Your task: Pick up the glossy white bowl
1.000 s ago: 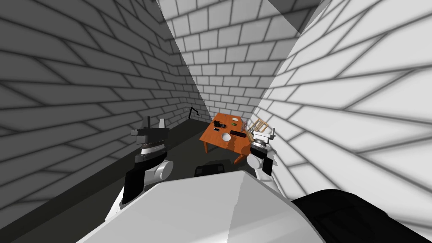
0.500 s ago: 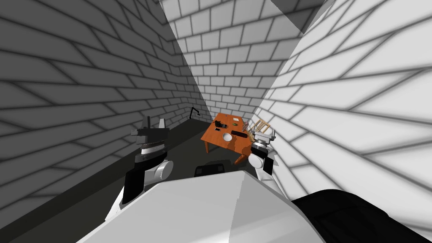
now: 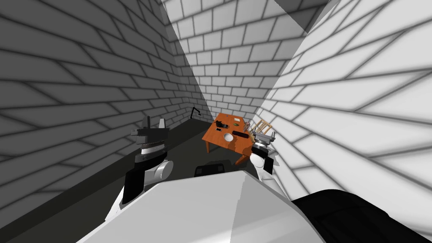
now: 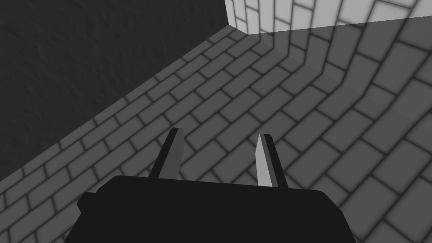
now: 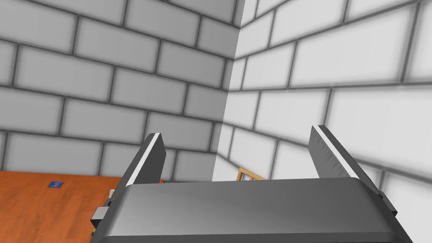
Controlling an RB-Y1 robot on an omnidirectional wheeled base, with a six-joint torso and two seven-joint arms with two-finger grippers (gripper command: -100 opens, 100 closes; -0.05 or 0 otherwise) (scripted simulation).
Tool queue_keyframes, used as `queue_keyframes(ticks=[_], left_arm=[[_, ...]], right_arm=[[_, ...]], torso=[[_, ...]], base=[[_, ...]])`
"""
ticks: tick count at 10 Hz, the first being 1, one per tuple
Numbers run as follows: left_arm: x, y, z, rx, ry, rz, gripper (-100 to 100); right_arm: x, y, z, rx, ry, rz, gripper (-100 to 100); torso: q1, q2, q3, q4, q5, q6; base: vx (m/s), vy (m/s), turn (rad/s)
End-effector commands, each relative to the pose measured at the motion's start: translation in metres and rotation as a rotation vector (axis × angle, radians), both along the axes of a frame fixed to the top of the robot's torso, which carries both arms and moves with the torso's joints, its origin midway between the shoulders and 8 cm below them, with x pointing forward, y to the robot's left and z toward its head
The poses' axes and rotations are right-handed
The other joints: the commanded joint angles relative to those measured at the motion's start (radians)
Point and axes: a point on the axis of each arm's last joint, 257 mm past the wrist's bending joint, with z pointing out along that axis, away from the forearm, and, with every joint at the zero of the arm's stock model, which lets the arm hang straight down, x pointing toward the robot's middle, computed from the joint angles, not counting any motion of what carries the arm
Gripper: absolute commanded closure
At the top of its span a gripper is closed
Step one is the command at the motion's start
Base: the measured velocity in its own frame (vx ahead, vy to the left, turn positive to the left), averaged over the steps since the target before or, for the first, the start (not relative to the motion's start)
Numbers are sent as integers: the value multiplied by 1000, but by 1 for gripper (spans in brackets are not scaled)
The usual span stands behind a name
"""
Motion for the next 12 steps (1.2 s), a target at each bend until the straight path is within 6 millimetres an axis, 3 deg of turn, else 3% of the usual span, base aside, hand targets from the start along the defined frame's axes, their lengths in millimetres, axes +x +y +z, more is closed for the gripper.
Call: queue_keyframes(ticks=[1, 12], left_arm=[[0, 0, 0, 0, 0, 0, 0], [0, 0, 0, 0, 0, 0, 0]], right_arm=[[2, -11, -6, 32, 1, 1, -100], [7, -53, -56, 312, 3, 5, -100]], torso=[[0, 0, 0, 0, 0, 0], [1, 0, 0, 0, 0, 0]], base=[[-8, 37, 128], [1, 24, 33]])
